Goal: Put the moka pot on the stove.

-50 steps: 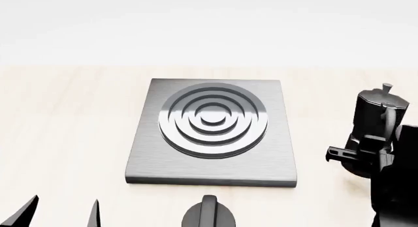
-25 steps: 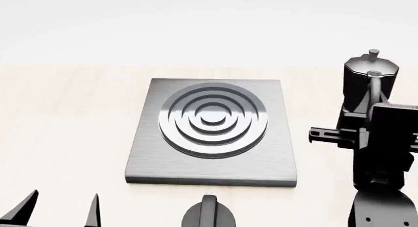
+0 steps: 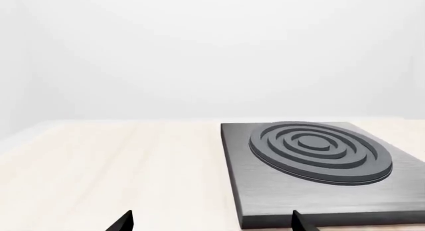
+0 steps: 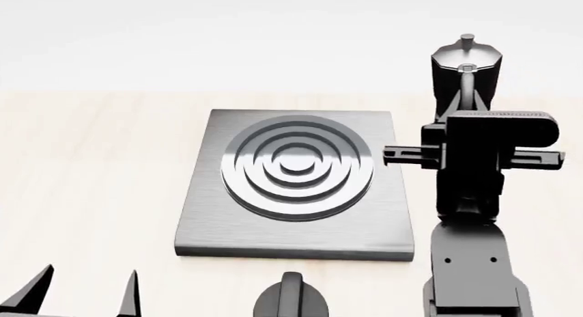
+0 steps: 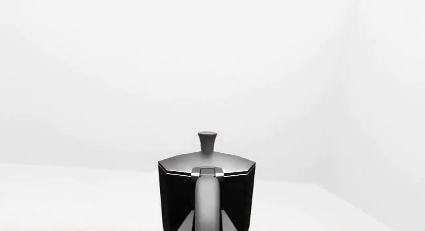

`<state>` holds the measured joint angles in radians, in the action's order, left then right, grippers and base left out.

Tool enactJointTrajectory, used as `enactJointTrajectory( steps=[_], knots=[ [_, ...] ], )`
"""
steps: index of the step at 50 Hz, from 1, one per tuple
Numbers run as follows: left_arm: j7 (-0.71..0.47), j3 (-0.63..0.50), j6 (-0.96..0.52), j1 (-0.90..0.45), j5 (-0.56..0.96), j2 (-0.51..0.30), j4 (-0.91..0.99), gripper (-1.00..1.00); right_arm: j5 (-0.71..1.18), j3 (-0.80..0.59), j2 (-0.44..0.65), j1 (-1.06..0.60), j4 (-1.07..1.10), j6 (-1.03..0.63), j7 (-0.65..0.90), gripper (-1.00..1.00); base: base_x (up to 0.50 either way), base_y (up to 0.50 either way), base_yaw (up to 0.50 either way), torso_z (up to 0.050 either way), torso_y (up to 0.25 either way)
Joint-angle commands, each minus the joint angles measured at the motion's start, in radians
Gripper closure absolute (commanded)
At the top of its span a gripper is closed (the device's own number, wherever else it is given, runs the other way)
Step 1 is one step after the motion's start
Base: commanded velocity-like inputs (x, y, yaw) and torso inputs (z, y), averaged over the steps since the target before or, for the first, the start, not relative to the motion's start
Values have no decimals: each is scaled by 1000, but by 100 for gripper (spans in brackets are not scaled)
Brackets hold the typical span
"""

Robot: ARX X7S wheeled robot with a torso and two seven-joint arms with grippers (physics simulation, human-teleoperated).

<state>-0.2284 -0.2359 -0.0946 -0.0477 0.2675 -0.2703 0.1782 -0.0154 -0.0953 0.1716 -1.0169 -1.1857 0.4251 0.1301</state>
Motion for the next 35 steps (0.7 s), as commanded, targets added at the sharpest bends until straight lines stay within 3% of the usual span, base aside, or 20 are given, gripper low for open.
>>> enactJointTrajectory(
  steps=[1,13,19,35],
  knots=[
    [3,2,8,9,5,-4,13,-100,-34,-39,-34,-114,-122,105,-6,100,0,0,0,0,10],
    [-2,-3,10,11,8,-8,14,-100,-13,-80,-71,-143,-123,98,-38,100,0,0,0,0,1],
    [-6,-6,12,18,7,-10,21,-100,57,-14,-95,-149,-123,84,-106,100,0,0,0,0,2],
    [-10,-11,8,5,12,-11,8,-100,30,33,-150,-147,-123,46,-149,100,0,0,0,0,1]
  ],
)
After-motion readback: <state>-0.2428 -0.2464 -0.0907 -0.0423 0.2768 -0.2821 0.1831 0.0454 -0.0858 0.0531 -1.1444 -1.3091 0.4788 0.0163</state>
